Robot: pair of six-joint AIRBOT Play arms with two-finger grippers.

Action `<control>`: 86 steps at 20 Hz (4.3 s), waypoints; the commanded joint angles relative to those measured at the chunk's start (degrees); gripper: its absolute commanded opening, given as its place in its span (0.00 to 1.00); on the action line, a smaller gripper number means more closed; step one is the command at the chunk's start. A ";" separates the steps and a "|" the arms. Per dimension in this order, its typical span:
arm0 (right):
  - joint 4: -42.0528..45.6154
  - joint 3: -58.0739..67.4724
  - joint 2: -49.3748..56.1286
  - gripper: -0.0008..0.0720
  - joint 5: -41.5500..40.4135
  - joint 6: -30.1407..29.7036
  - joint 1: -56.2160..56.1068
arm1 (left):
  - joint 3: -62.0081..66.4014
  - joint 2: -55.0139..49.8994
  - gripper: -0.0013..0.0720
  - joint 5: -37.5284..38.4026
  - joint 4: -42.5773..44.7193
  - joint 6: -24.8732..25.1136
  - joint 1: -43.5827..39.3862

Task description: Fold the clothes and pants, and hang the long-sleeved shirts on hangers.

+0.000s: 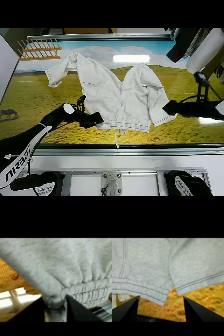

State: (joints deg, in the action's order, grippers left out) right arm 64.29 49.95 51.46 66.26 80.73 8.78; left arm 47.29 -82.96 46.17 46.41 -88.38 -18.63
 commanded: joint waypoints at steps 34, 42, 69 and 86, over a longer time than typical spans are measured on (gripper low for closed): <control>-4.98 61.61 8.37 0.04 1.62 1.25 -6.49 | 61.05 20.31 0.05 3.50 -0.87 1.05 -7.17; -14.45 72.17 -1.42 0.04 -11.91 0.90 -6.49 | 70.42 24.92 0.05 -23.50 -0.92 5.95 -21.88; -13.90 66.75 42.77 1.00 -23.10 -0.79 -6.01 | 67.32 -11.34 0.94 8.66 13.05 -9.14 24.20; 9.22 -13.62 1.75 1.00 6.25 -1.44 16.09 | -2.23 3.10 0.94 20.26 11.61 0.20 10.71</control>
State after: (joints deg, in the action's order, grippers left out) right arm 72.73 48.42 56.58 71.18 79.46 21.80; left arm 55.64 -81.19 69.78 65.21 -91.18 -3.77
